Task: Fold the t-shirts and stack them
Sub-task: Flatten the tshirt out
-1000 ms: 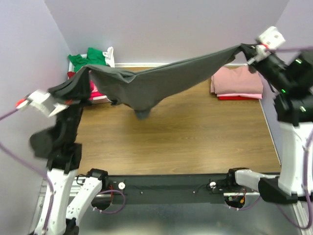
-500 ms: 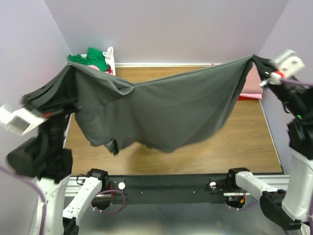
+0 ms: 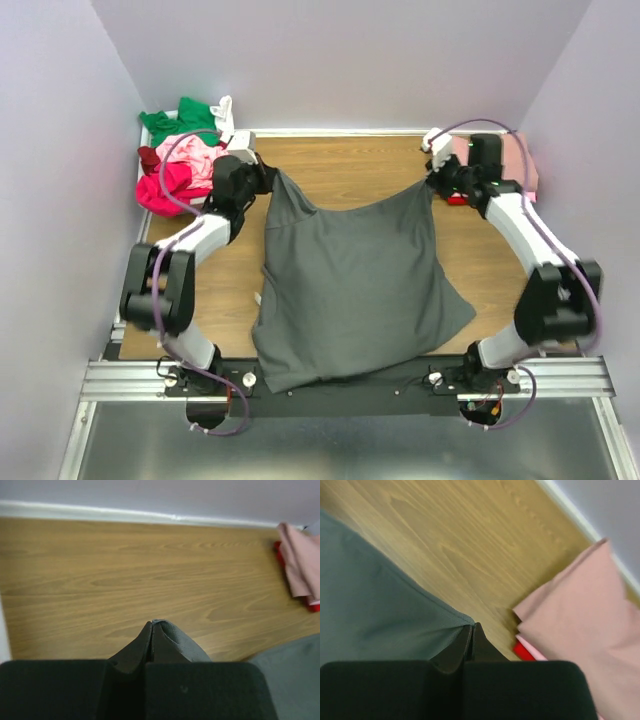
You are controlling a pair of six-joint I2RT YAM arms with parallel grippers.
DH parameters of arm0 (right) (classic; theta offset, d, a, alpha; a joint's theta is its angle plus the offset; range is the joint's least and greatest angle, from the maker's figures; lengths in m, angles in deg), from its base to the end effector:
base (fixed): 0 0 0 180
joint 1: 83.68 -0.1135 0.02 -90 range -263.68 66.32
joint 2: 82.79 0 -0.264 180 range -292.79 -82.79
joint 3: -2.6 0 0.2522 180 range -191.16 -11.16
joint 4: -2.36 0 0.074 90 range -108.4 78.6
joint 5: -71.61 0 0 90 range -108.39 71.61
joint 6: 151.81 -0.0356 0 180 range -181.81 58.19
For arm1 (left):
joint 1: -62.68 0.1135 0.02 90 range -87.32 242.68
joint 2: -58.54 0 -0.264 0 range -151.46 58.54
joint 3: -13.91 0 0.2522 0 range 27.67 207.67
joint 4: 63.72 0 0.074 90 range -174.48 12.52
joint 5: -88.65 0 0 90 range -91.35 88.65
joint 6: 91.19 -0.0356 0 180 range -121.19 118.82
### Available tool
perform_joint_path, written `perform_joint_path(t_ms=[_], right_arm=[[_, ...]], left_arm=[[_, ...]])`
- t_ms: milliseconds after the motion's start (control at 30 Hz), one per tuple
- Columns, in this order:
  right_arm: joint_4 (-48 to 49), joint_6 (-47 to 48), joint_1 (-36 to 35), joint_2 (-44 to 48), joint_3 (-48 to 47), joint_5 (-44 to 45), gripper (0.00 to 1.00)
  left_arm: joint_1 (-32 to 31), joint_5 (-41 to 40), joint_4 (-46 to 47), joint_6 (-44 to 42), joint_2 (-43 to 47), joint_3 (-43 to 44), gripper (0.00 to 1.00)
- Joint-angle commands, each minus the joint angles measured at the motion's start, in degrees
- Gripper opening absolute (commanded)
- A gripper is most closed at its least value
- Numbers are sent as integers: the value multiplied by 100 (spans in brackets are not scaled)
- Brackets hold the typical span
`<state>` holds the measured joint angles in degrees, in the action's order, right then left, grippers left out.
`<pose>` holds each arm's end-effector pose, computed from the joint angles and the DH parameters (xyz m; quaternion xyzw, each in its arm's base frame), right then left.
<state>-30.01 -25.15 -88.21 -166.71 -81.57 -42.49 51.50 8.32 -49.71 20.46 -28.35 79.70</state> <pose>0.3322 0.0409 0.3205 -0.3956 0.7656 0.0446 0.5053 0.3414 -0.0736 0.2729 -0.0126 0.7488 -0.2470 0.6149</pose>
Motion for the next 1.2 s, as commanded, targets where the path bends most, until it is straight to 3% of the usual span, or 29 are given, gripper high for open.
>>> perform_joint_path(t_ms=[0,100,333,600,700,833,1033,1167], right_arm=[[1622,-326,-21,-1104,11,159,0],[1720,-537,-12,-1967,-437,203,0],[1738,-687,-21,-2769,-1159,537,1],[1738,-801,-12,-2446,-1080,521,0],[1668,-836,-12,-1728,-799,310,1],[1028,-644,-39,-400,-667,20,0],[-1064,-739,-65,927,-2080,-666,0],[-1812,-906,-65,1553,-3091,-772,1]], left_arm=[[46,-114,177,-266,-915,1000,0],[63,-255,-192,-424,-1723,1799,0],[151,-800,-764,-697,-2156,2355,0],[195,-379,-650,-899,-1885,2154,0],[195,-89,-457,-847,-1210,1777,0],[186,61,-211,-671,793,881,0],[-7,386,-123,-364,3656,142,0],[-60,571,-457,-135,4706,369,0]])
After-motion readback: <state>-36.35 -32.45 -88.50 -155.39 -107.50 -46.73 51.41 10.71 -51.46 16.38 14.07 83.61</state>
